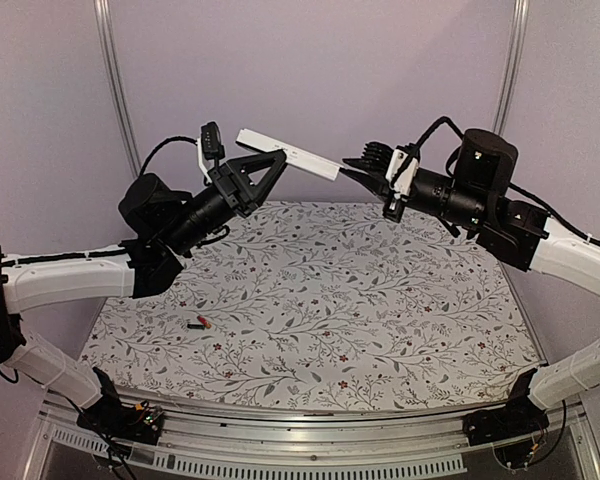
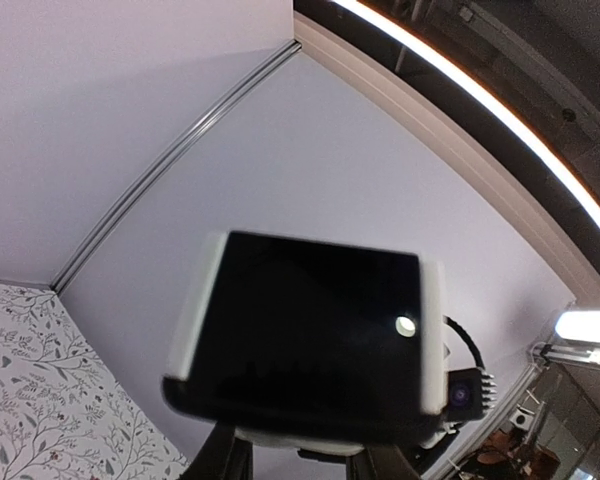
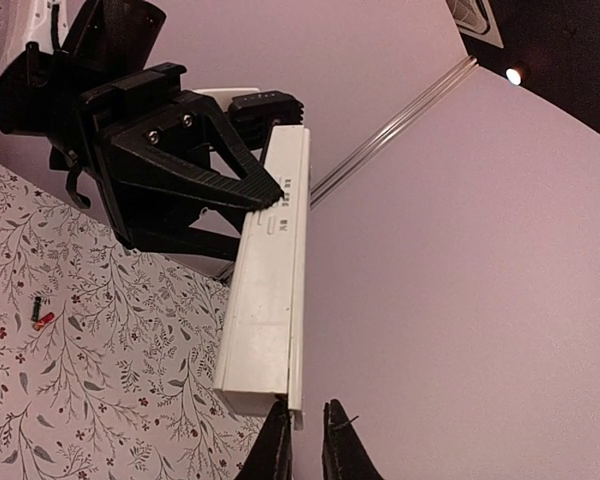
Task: Load the batteries into the remote control
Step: Remove the battery cover from the remote control.
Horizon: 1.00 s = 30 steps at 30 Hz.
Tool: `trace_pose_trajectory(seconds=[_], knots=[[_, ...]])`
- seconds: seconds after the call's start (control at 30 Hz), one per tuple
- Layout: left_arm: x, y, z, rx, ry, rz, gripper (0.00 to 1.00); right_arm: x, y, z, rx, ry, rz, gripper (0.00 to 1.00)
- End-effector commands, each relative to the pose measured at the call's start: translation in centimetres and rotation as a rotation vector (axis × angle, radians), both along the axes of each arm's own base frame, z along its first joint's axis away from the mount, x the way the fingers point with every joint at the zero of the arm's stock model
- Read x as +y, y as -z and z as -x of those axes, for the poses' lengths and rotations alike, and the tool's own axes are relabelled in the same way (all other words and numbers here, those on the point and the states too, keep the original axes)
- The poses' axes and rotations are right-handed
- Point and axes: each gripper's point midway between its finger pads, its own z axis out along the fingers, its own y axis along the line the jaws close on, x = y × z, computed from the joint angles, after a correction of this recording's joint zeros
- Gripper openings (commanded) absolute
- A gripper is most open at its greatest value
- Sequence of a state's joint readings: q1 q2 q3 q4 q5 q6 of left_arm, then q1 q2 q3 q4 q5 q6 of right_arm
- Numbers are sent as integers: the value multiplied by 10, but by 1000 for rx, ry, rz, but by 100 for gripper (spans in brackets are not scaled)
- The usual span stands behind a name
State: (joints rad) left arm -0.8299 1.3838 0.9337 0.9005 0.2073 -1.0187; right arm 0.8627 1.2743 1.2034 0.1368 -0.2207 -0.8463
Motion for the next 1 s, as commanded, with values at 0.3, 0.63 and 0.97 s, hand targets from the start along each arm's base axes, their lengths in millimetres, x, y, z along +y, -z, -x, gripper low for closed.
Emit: trace_pose_trajectory(seconds=[0.3, 0.63, 0.97], knots=[[4, -8, 2, -36, 10, 19, 0, 5, -4, 3, -3, -34, 6, 4], [4, -3, 1, -29, 7, 9, 0, 4, -9, 0, 0, -16, -12, 0], [6, 2, -2, -19, -10, -1, 0, -4, -27, -7, 5, 38, -92, 0]])
